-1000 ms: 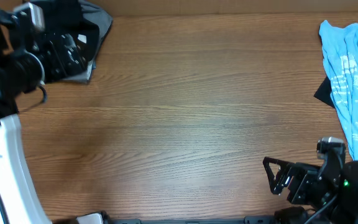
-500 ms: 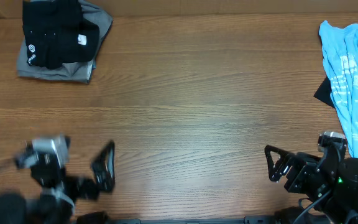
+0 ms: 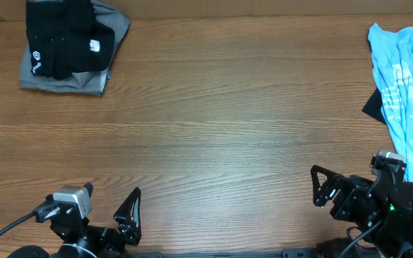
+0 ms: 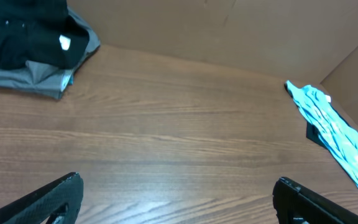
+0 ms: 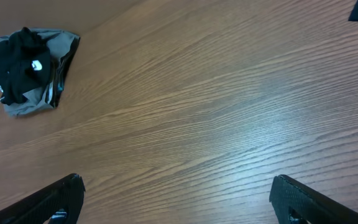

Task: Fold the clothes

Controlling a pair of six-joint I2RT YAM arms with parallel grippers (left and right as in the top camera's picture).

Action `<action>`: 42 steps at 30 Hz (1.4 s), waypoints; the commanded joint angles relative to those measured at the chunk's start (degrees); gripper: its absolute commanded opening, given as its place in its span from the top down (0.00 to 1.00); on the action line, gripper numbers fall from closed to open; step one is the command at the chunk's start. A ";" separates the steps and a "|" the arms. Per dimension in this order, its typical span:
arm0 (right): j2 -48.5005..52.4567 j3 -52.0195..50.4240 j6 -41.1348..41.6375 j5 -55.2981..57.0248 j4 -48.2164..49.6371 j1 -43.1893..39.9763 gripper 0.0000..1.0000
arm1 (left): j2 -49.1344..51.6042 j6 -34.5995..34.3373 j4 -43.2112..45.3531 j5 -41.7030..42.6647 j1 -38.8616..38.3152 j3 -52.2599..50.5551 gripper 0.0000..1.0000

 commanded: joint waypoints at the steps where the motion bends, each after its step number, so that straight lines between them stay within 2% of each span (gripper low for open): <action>1: -0.31 -0.02 0.28 0.87 0.02 0.26 0.00 | -0.52 -0.83 -0.46 0.22 -0.26 -0.33 0.00; 21: -0.42 -0.02 0.28 0.87 -0.02 0.31 0.00 | -0.52 -0.81 -0.63 0.20 -0.26 -0.33 0.00; 27: -3.45 -0.55 -0.39 2.36 -0.74 -0.90 0.00 | -0.52 -0.81 -0.61 0.20 -0.26 -0.33 0.00; 31: -8.76 -6.62 -3.58 4.00 6.51 -1.92 0.00 | -0.52 -0.81 -0.61 0.20 -0.26 -0.33 0.00; 35: -16.09 -18.10 -8.00 3.78 17.66 -3.28 0.00 | -0.52 -0.81 -0.61 0.20 -0.26 -0.33 0.00; 42: -27.82 -41.44 -8.17 -1.86 45.38 -6.54 0.00 | -0.52 -0.81 -0.61 0.20 -0.26 -0.33 0.00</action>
